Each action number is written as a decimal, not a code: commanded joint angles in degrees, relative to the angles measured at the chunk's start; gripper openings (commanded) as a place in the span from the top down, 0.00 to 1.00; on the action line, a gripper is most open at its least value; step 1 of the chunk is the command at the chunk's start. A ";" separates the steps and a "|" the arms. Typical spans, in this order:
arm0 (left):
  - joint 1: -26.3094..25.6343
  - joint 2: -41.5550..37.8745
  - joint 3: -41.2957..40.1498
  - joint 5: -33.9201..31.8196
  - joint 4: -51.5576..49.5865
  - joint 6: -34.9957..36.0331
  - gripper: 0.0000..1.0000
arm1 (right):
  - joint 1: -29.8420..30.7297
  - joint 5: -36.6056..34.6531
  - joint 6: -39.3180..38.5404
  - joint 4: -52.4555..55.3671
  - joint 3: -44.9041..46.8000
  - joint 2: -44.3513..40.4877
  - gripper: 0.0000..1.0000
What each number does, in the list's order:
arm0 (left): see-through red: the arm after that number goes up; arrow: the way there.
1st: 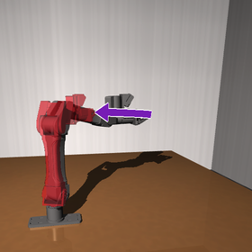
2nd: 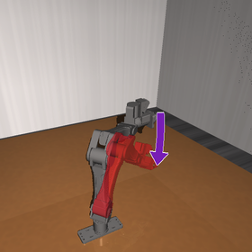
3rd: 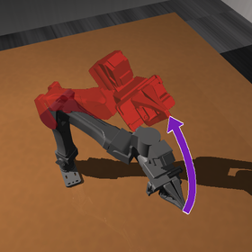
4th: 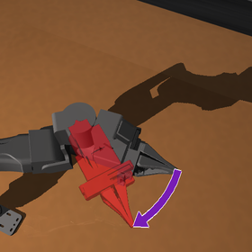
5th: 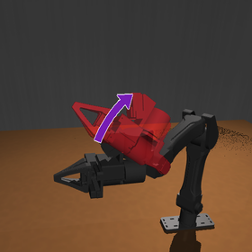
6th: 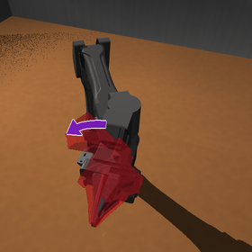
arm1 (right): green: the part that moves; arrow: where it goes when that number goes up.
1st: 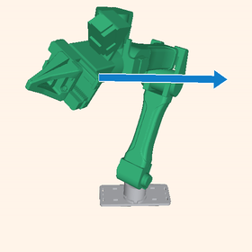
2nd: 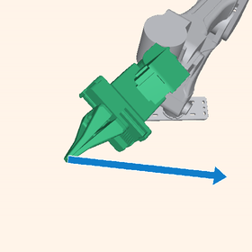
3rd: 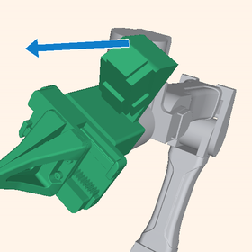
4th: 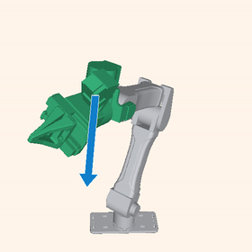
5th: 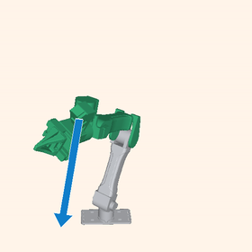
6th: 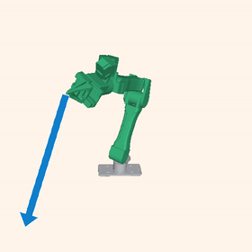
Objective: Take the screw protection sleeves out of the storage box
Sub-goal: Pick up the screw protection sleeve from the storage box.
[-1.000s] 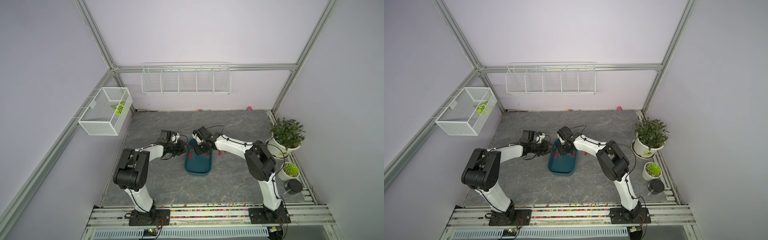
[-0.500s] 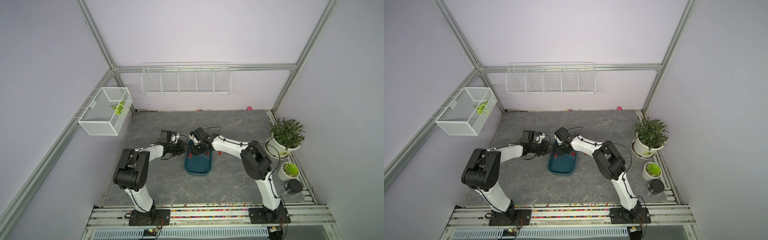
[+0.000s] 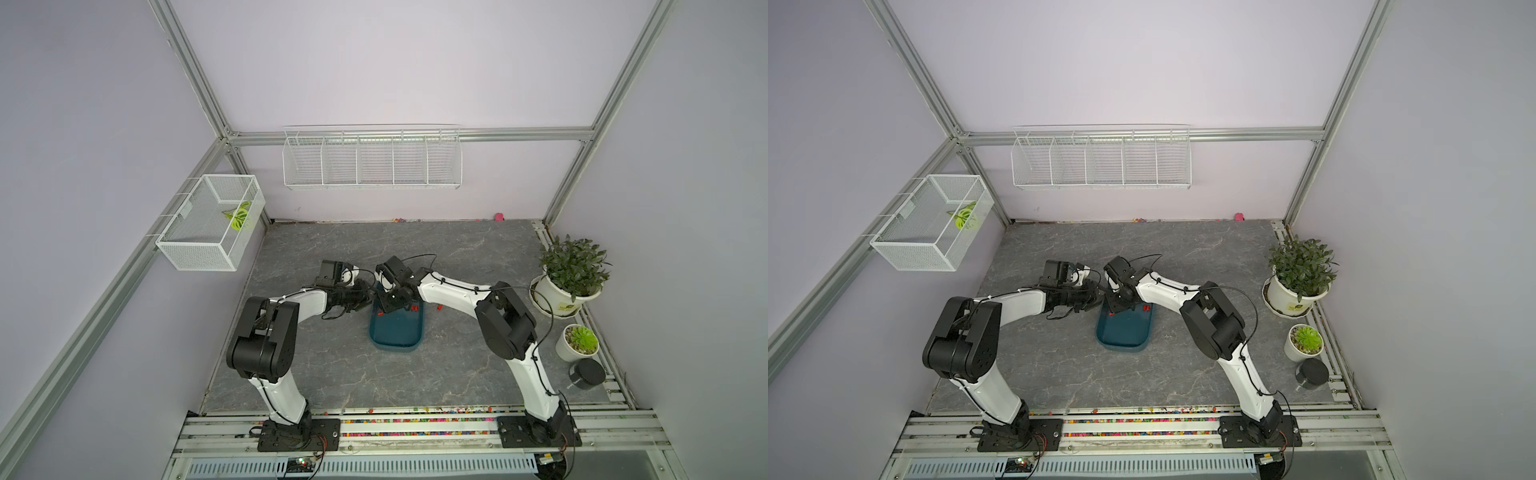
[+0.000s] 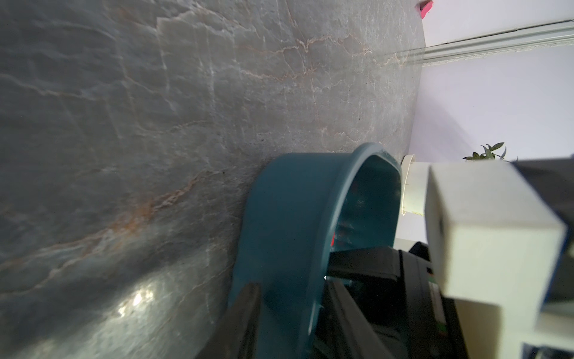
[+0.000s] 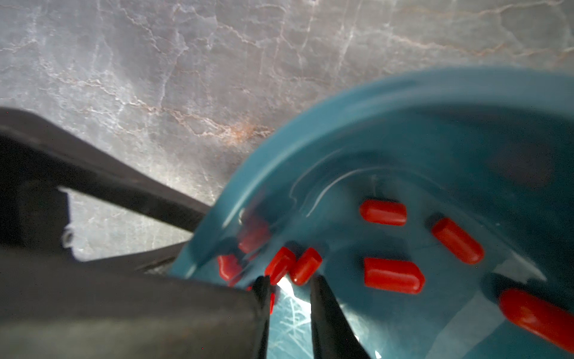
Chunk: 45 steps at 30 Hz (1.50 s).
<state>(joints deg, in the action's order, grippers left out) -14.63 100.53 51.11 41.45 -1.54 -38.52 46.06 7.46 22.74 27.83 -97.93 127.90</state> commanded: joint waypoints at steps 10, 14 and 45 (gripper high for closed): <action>-0.30 0.81 -0.17 0.82 0.05 0.51 0.59 | 0.19 -0.96 0.59 1.38 -3.84 3.56 0.72; -0.30 0.82 -0.21 0.82 0.13 0.53 0.59 | 0.17 -0.84 0.67 1.83 -4.11 3.95 0.72; -0.24 1.09 -0.03 0.99 -0.12 0.47 0.59 | -0.79 -1.66 -0.32 -1.71 2.88 -5.40 0.91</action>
<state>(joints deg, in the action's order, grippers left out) -14.66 100.57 51.11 41.45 -1.50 -38.52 45.71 7.03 23.09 27.70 -96.44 126.72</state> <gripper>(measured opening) 0.410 0.089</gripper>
